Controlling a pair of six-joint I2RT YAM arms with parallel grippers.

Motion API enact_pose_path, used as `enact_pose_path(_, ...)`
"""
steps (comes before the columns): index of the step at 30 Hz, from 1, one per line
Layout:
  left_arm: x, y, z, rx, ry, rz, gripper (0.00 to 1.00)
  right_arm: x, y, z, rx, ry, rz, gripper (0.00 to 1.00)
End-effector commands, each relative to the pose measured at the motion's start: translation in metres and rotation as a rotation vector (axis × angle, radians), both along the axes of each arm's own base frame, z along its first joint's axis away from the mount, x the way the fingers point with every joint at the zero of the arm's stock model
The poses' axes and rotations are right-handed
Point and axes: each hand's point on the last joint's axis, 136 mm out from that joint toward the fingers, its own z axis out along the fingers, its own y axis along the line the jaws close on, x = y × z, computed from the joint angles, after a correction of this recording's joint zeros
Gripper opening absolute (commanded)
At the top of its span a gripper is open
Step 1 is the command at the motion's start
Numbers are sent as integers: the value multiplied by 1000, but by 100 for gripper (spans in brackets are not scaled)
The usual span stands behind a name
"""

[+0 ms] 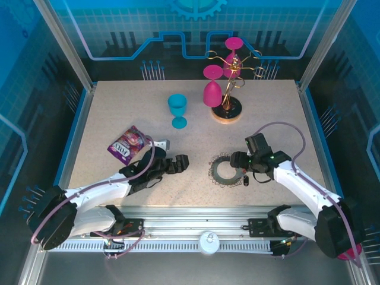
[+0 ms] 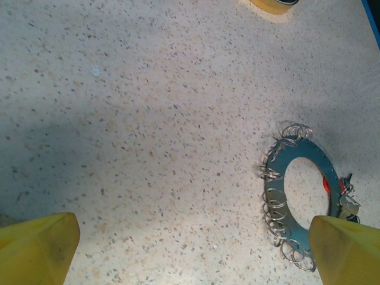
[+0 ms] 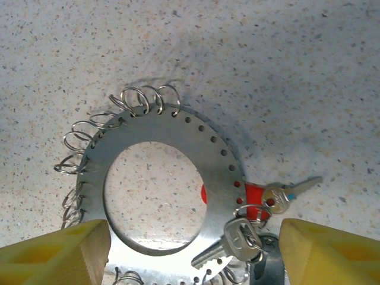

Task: Put the keys on the keyring

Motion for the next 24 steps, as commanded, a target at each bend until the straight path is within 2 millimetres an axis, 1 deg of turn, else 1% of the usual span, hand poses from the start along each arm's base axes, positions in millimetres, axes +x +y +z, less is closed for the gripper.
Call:
enact_pose_path(1, 2, 1, 12, -19, -22, 68, 99, 7, 15, 11, 8, -13, 55, 76)
enact_pose_path(3, 2, -3, 14, -19, -28, 72, 99, 7, 19, 11, -7, -10, 84, 75)
enact_pose_path(5, 2, -6, 15, -14, -25, 79, 99, 3, 23, 10, -21, -7, 113, 72)
enact_pose_path(8, 3, -7, 14, -13, -5, 97, 99, -7, 33, 6, -41, 13, 180, 61)
enact_pose_path(10, 4, -7, 12, -13, 8, 111, 99, -17, 40, 0, -65, 44, 230, 56)
enact_pose_path(11, 4, -6, 11, -12, 16, 118, 99, -21, 42, -2, -78, 58, 254, 52)
enact_pose_path(12, 3, -6, 9, -13, 22, 121, 99, -27, 44, -5, -98, 81, 274, 49)
enact_pose_path(15, 1, -4, 2, -15, 37, 129, 99, -41, 50, -12, -168, 131, 336, 46)
enact_pose_path(18, 0, -2, -2, -18, 37, 135, 99, -51, 59, -21, -192, 169, 377, 44)
enact_pose_path(21, -1, -2, -3, -20, 34, 134, 99, -56, 67, -30, -211, 205, 397, 43)
enact_pose_path(24, -1, -2, -4, -27, 30, 132, 99, -55, 71, -37, -246, 224, 405, 42)
